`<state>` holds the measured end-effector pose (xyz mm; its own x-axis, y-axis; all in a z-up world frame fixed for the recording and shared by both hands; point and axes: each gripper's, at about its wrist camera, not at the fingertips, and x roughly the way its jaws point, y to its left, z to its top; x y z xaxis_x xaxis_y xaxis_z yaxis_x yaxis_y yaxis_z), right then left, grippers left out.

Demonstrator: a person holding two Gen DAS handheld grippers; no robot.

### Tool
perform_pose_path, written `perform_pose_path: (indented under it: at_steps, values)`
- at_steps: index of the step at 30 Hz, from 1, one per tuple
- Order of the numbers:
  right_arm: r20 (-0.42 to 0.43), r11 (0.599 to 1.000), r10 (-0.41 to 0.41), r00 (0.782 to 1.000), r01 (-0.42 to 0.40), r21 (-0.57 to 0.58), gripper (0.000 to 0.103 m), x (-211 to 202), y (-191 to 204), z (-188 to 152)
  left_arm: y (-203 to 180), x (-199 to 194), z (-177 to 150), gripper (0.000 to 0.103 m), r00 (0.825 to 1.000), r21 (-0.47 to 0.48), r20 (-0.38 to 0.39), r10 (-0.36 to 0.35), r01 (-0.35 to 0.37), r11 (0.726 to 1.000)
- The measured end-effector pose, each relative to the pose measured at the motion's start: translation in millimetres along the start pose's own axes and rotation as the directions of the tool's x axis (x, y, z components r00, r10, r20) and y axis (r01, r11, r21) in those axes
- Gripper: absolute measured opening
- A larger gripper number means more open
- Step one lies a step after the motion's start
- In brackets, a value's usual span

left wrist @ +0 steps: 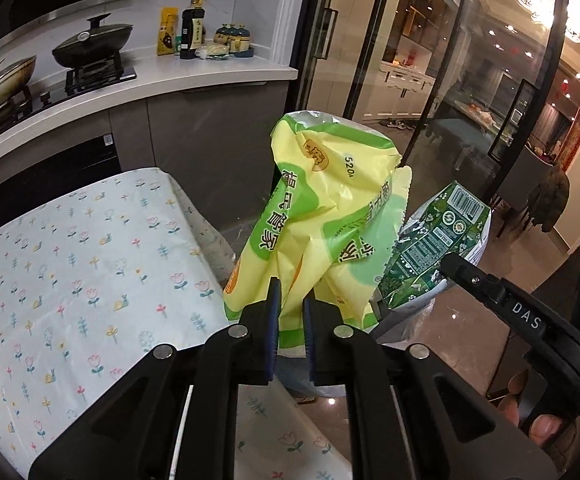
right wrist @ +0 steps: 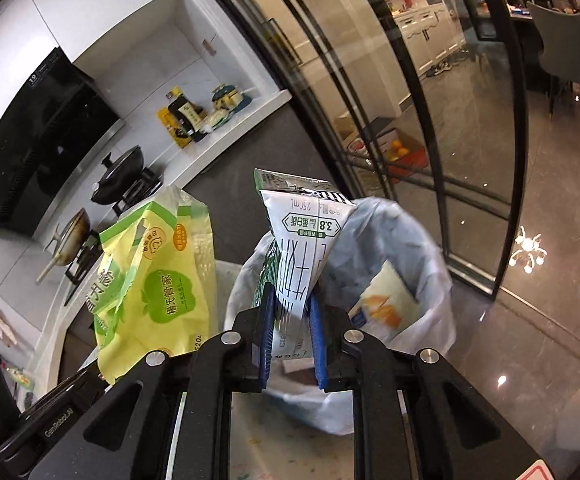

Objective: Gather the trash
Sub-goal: 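Carry the yellow bag with the left tool while the right tool carries the green packet to the bin, then open the left tool over the bin while the right tool releases the green packet into it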

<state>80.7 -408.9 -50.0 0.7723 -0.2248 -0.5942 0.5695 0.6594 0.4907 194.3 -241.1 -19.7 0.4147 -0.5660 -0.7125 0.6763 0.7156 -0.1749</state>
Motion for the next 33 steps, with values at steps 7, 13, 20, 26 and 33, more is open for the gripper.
perform_pose_path:
  at_steps: [7,13,20,26,33]
  values:
    - [0.007,1.000,-0.028,1.000,0.028,-0.008,0.016,4.4,-19.7,11.7,-25.0,30.3,10.2,0.014,0.999,0.028,-0.030,-0.012,0.013,1.000]
    - [-0.006,0.999,-0.031,1.000,0.031,-0.015,0.016,13.6,-22.0,13.3,-28.3,41.0,10.1,0.017,0.999,0.036,-0.039,0.009,-0.008,0.999]
    - [-0.015,0.999,-0.032,0.999,0.031,-0.033,0.016,20.6,-15.9,14.3,-23.4,43.3,9.3,0.030,0.999,0.012,-0.043,0.029,-0.029,1.000]
    - [-0.019,0.998,-0.042,0.999,0.041,-0.037,0.016,25.2,-12.9,13.0,-16.1,35.7,9.4,0.044,0.999,-0.013,-0.028,0.038,-0.039,0.999]
    - [-0.019,0.996,-0.064,0.998,0.063,-0.060,0.022,28.5,-2.3,10.9,-4.8,26.5,8.4,0.058,0.999,-0.027,-0.003,0.050,-0.051,0.998]
